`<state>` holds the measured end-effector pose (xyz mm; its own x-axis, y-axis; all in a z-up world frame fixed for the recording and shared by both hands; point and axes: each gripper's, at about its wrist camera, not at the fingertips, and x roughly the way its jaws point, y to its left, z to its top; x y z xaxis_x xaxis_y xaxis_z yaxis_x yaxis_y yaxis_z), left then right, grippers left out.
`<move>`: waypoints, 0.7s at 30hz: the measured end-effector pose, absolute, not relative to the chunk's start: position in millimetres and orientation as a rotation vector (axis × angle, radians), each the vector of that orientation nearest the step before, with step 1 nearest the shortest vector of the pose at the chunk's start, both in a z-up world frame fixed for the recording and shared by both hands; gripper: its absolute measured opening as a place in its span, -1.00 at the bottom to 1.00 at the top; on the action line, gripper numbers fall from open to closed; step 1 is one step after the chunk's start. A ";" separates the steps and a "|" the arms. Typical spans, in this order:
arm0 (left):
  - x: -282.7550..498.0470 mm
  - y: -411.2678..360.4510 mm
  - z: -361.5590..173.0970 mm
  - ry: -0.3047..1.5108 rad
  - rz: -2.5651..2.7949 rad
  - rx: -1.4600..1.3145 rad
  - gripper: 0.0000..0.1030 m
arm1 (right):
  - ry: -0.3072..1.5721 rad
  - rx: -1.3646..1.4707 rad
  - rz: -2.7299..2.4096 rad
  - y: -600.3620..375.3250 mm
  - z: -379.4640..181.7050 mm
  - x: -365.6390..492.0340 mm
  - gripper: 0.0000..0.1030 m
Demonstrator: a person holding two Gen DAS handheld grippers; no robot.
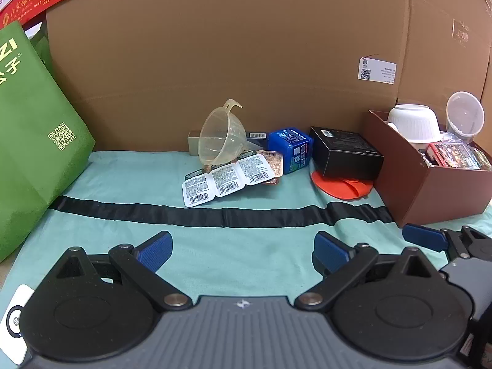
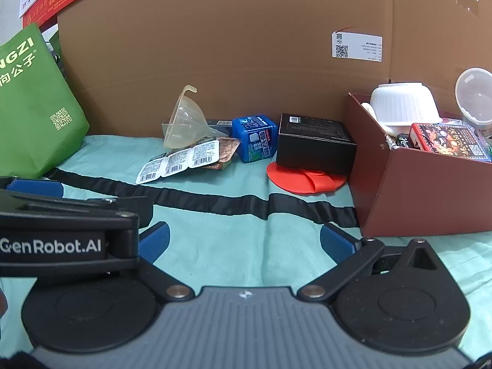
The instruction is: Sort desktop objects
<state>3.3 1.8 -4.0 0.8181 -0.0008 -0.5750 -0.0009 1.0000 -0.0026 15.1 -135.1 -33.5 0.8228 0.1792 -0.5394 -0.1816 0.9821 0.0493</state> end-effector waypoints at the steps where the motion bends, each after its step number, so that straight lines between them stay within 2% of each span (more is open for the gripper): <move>1: 3.6 2.0 -4.3 0.613 0.000 -0.004 0.97 | 0.575 -0.004 0.191 -134.8 -33.7 15.7 0.97; 21: 23.1 5.4 -11.8 0.648 -0.007 -0.020 0.97 | 0.606 -0.002 0.186 -134.0 -41.4 31.7 0.97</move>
